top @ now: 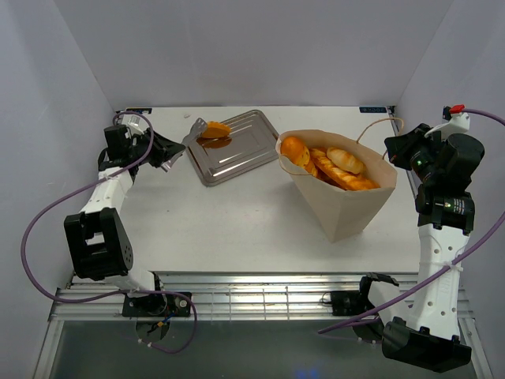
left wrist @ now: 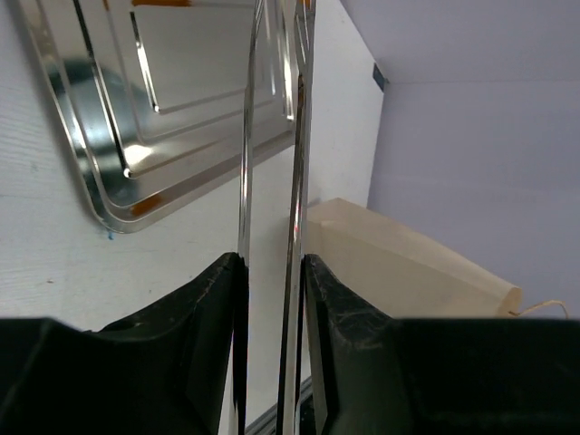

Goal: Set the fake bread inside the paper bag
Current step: Pick up the fake bread from the plate.

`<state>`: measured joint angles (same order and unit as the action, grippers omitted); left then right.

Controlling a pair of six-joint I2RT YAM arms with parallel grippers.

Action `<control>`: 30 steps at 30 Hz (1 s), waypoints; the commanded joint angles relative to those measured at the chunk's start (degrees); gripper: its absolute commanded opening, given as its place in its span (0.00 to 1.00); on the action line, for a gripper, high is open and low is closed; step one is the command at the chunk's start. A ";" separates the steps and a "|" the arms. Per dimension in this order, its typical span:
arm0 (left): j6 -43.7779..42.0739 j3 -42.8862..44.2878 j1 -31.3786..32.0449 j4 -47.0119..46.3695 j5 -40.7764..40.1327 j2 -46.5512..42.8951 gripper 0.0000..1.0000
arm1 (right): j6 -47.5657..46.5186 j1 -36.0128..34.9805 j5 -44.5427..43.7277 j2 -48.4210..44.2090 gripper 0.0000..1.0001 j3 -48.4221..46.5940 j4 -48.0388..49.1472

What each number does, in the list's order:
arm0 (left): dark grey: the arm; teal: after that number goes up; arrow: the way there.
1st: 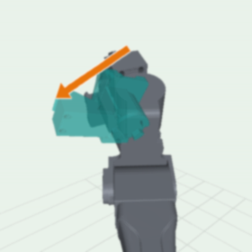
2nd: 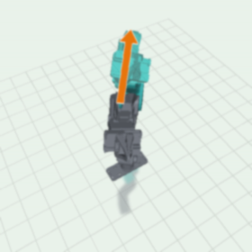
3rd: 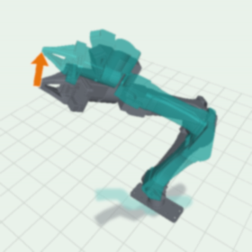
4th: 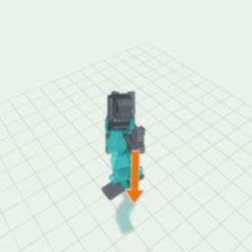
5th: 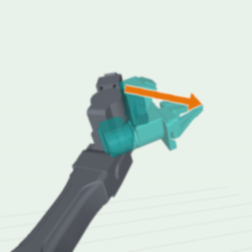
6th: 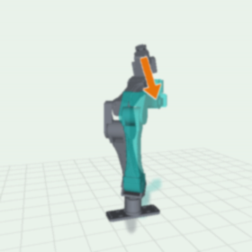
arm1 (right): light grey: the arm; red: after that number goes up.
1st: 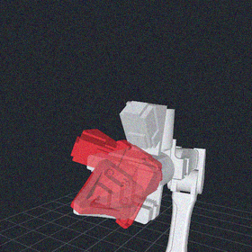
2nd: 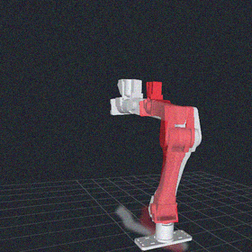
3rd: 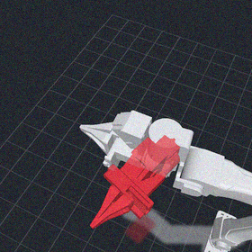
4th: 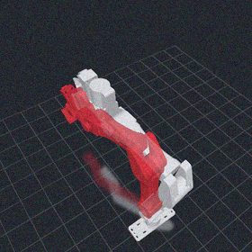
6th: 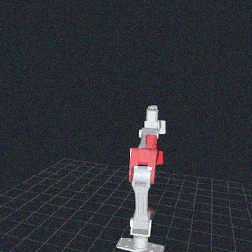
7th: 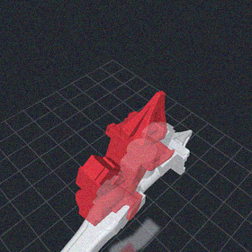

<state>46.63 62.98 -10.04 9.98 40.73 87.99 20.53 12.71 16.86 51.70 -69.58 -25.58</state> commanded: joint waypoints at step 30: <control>37.48 2.49 0.81 -1.99 -0.91 6.14 0.54 | -0.23 -0.23 0.19 -0.81 0.08 -2.66 1.59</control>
<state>81.89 61.95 -9.85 6.00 40.95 94.28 20.53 12.67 16.86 51.68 -69.65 -25.61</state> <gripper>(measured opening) 0.537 0.084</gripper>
